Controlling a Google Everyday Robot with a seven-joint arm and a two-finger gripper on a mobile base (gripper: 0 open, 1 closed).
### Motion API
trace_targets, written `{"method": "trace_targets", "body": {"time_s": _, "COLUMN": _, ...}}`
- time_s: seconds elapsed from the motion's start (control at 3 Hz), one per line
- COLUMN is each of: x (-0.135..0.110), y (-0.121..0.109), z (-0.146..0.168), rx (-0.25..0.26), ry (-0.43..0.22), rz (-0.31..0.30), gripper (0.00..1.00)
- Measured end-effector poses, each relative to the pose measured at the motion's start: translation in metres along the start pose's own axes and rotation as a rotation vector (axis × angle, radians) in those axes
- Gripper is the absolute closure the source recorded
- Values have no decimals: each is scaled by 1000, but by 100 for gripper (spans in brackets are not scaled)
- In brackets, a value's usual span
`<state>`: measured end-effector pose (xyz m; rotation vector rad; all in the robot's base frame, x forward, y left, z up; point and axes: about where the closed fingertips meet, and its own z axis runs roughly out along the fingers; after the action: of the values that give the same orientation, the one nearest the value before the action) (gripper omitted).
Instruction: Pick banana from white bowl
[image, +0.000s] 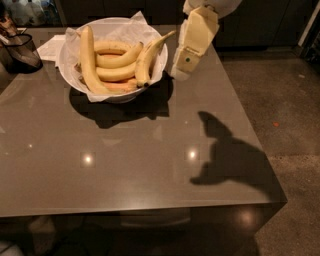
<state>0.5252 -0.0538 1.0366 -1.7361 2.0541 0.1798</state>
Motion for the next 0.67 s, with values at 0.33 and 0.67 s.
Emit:
{"method": "trace_targets", "body": {"time_s": 0.33, "x": -4, "y": -3, "z": 1, "rx": 9, "ry": -10, "rz": -2, "gripper": 0}}
{"method": "trace_targets", "body": {"time_s": 0.67, "x": -31, "y": -20, "z": 24, "rx": -13, "ry": -27, "rz": -5, "gripper": 0}}
